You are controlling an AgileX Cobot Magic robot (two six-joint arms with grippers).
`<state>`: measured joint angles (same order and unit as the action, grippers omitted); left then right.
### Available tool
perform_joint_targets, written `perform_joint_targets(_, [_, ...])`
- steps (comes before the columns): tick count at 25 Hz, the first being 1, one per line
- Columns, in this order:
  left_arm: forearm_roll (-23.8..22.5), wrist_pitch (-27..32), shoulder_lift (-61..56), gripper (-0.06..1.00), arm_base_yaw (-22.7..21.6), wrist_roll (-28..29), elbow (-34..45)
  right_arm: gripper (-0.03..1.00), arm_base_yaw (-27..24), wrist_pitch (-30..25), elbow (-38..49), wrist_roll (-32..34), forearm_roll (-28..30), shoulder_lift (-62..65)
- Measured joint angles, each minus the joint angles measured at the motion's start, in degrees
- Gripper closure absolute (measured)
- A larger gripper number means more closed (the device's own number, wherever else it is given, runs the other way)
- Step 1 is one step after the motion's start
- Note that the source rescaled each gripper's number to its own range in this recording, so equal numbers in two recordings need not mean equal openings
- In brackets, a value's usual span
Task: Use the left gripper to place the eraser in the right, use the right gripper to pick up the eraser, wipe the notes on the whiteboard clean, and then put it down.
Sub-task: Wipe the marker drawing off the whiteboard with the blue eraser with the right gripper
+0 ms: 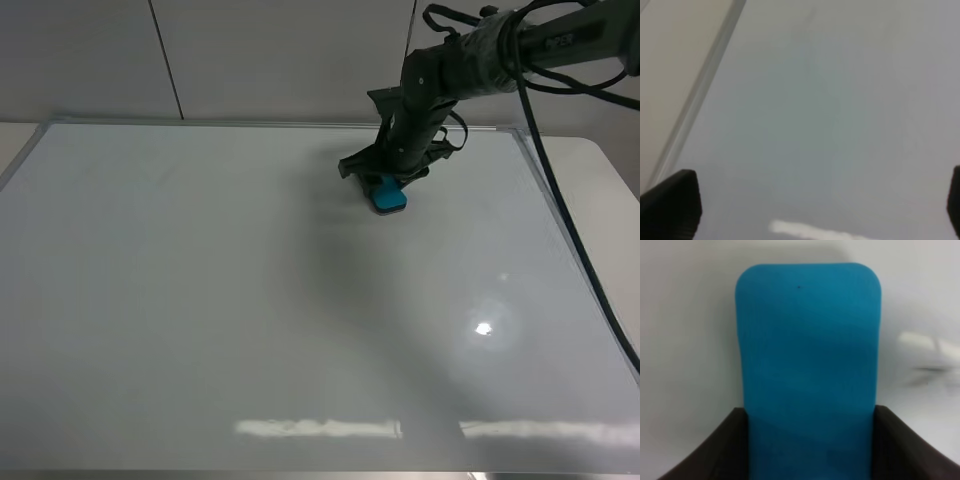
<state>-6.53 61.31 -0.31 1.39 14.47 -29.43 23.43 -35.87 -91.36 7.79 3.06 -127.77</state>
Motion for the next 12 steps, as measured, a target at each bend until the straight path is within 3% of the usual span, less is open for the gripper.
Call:
perform_joint_targets(7, [0.00, 0.00, 0.00, -0.06, 0.00, 0.00, 0.00, 0.94, -7.10, -1.65, 0.00, 4.43, 2.24, 0.06])
perform_joint_targets(12, [0.00, 0.00, 0.00, -0.06, 0.00, 0.00, 0.00, 0.94, -7.70, -1.51, 0.00, 5.45, 2.52, 0.06])
